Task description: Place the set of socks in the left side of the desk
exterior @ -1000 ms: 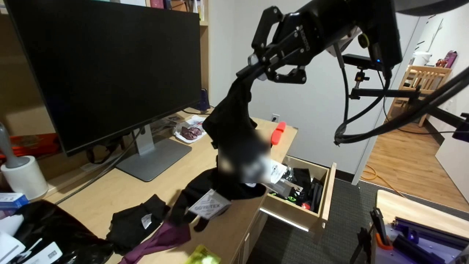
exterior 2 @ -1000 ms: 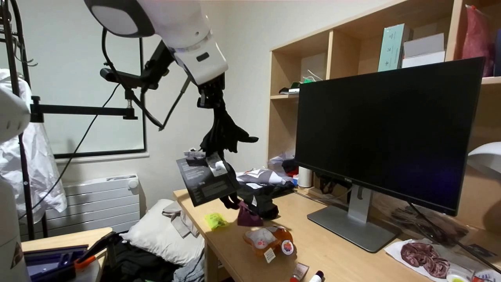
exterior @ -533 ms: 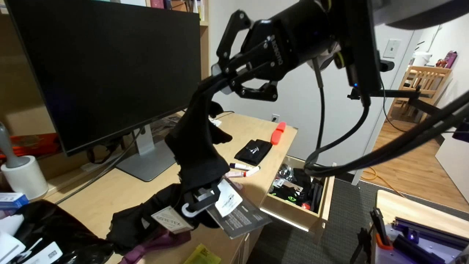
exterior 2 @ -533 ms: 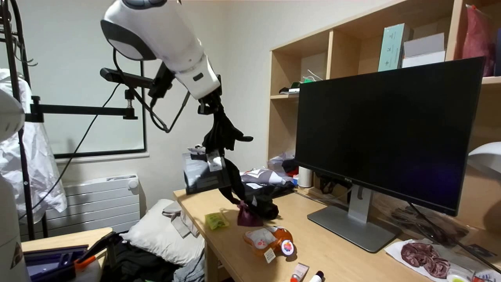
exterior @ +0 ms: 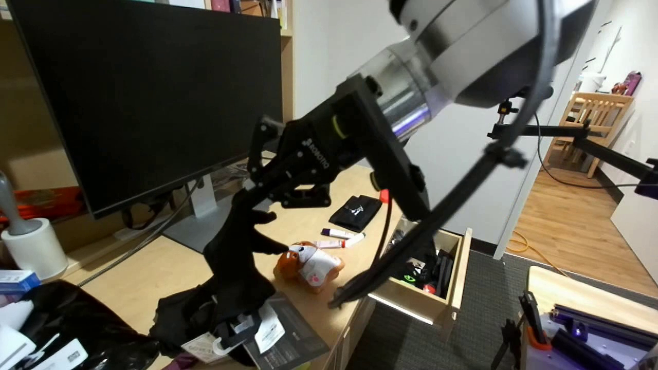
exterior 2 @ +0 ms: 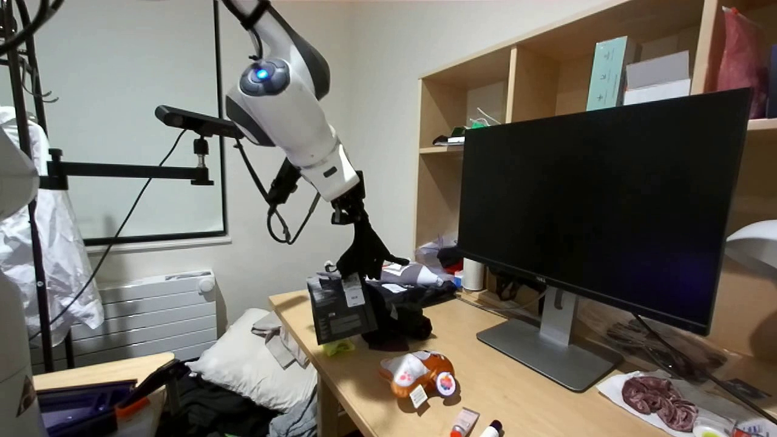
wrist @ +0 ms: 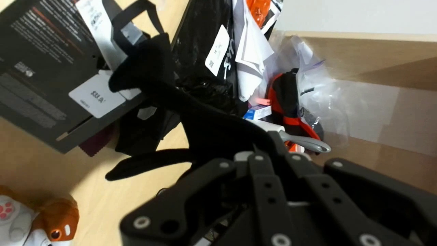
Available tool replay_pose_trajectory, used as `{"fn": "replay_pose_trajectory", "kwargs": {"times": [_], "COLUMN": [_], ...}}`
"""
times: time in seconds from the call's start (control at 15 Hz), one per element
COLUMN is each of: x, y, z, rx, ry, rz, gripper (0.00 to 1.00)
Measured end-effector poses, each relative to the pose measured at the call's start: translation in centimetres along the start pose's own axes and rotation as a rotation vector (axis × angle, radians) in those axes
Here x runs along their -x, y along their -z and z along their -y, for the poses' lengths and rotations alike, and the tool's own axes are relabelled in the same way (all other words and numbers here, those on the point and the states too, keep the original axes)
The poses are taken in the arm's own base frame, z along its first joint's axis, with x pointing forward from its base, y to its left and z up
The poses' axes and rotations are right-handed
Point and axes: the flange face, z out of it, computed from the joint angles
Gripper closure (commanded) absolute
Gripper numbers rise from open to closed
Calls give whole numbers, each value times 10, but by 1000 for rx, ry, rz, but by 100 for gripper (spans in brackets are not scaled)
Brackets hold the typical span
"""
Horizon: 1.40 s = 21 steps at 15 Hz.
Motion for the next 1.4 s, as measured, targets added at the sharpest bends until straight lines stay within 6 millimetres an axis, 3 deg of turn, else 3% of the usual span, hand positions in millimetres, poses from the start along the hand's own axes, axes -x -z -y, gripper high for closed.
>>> {"fn": "replay_pose_trajectory", "kwargs": {"times": [0.4, 0.47, 0.53, 0.93, 1.2, 1.4], "x": [-24, -30, -36, -75, -88, -96], "y": [-71, -81, -89, -119, -118, -110], "z": [4, 5, 6, 7, 6, 4], "rx": [51, 56, 59, 47, 46, 52], "ry": [4, 7, 10, 23, 50, 87], "rz": [-69, -82, -96, -175, -207, -227], "gripper": [93, 68, 67, 30, 4, 0]}}
